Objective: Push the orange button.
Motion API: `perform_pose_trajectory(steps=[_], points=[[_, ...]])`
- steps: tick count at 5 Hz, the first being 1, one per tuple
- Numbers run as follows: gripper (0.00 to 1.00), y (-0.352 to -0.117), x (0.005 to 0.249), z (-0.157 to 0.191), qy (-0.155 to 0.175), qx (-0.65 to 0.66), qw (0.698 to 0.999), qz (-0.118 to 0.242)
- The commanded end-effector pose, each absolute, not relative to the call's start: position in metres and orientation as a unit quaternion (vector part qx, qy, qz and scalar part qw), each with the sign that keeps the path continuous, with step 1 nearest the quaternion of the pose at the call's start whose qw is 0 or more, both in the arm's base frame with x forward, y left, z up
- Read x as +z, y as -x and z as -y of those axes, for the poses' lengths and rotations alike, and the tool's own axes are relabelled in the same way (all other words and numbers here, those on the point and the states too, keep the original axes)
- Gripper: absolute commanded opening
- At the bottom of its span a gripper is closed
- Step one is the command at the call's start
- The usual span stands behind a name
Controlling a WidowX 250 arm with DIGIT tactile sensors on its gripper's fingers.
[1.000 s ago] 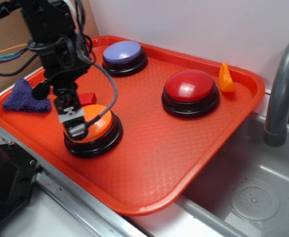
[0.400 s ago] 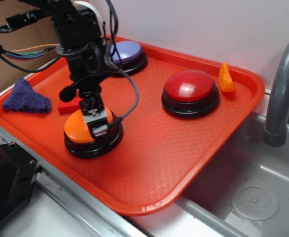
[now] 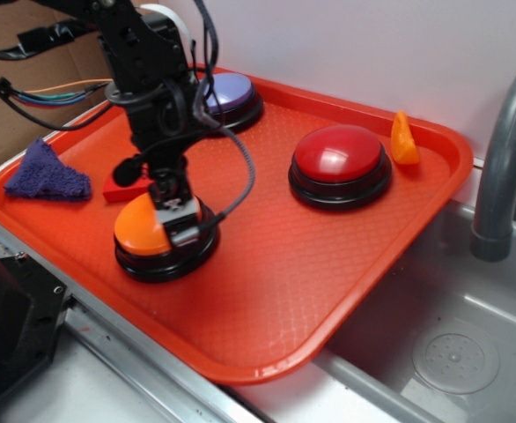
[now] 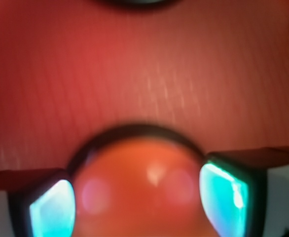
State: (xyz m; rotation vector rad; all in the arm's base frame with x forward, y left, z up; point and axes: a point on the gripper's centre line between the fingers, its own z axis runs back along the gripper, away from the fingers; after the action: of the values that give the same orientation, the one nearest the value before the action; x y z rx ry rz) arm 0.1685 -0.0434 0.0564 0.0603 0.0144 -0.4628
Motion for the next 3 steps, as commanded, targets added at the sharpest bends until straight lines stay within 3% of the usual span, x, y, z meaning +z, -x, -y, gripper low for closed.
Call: perform_pose_trajectory(steps=[1, 3], points=[[1.00, -0.171, 0.101, 0.043, -0.046, -0.211, 0.976, 0.035], [1.00, -0.168, 0.118, 0.039, -0.021, -0.209, 0.977, 0.044]])
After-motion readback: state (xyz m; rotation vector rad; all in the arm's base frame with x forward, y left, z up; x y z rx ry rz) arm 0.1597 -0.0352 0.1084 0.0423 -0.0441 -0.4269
